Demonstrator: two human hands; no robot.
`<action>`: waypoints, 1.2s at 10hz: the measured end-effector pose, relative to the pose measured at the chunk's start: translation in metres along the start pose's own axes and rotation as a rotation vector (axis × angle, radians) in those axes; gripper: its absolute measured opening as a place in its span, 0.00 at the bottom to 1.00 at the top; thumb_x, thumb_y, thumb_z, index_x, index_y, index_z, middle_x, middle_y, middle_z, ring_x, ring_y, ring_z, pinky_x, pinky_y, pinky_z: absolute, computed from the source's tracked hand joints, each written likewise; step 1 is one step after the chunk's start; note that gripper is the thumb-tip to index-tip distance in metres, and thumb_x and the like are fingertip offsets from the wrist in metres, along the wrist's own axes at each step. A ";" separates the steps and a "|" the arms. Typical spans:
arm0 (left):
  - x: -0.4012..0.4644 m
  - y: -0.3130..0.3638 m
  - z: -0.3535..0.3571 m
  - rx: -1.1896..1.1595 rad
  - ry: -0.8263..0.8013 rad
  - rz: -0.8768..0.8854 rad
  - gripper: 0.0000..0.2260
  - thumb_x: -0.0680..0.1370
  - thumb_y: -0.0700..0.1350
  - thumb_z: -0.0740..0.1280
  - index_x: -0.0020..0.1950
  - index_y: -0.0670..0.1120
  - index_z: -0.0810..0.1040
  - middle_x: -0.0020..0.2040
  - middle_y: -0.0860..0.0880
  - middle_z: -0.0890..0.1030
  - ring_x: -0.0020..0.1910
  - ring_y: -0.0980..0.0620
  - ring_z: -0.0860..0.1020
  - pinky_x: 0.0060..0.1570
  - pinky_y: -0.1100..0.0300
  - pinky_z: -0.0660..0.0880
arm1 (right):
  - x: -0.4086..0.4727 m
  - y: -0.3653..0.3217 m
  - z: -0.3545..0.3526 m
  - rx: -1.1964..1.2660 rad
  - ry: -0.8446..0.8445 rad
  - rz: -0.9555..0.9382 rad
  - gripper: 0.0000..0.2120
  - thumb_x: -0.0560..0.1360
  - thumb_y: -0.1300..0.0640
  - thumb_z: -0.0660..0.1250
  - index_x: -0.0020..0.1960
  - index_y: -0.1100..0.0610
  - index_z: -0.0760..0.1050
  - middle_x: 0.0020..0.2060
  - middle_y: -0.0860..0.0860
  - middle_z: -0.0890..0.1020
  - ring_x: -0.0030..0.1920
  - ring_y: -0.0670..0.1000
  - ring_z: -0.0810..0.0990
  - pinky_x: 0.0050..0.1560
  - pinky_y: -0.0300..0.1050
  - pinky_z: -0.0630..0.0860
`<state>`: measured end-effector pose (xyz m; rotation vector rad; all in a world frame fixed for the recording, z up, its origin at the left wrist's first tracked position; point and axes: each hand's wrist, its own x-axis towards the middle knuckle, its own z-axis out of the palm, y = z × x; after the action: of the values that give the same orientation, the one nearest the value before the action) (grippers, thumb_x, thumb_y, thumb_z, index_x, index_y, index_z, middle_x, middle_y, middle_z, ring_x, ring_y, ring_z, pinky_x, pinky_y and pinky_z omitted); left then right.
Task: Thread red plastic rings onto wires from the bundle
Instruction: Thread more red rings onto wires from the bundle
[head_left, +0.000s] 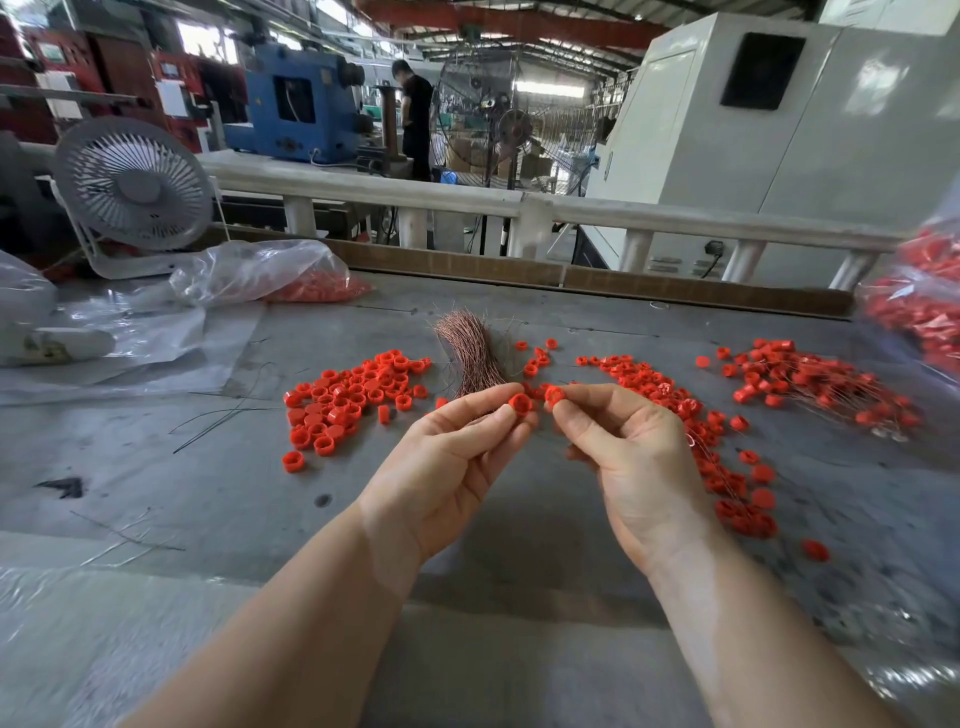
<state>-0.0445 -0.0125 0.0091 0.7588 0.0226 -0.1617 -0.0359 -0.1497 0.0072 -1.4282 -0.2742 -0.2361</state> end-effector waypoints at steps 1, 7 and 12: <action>0.000 0.000 0.000 0.005 -0.002 0.002 0.09 0.65 0.33 0.66 0.37 0.40 0.85 0.38 0.44 0.84 0.37 0.53 0.83 0.35 0.67 0.79 | 0.000 -0.001 0.001 -0.163 0.023 -0.138 0.09 0.70 0.65 0.71 0.38 0.51 0.80 0.32 0.43 0.83 0.34 0.38 0.77 0.37 0.30 0.72; -0.002 -0.002 0.000 0.119 -0.032 0.067 0.08 0.65 0.35 0.66 0.37 0.42 0.85 0.38 0.45 0.84 0.37 0.54 0.83 0.37 0.66 0.79 | -0.006 0.003 0.004 -0.655 0.086 -0.615 0.01 0.69 0.63 0.71 0.41 0.58 0.80 0.37 0.47 0.78 0.40 0.49 0.77 0.42 0.40 0.74; -0.002 -0.001 0.000 0.053 -0.018 0.058 0.08 0.65 0.35 0.66 0.37 0.42 0.85 0.37 0.45 0.84 0.36 0.54 0.83 0.35 0.67 0.79 | -0.004 0.007 0.004 -0.557 0.106 -0.376 0.06 0.75 0.60 0.67 0.42 0.50 0.74 0.36 0.44 0.79 0.32 0.45 0.76 0.35 0.36 0.71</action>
<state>-0.0463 -0.0132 0.0090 0.8096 -0.0205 -0.1138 -0.0373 -0.1452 -0.0006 -1.8995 -0.4103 -0.7379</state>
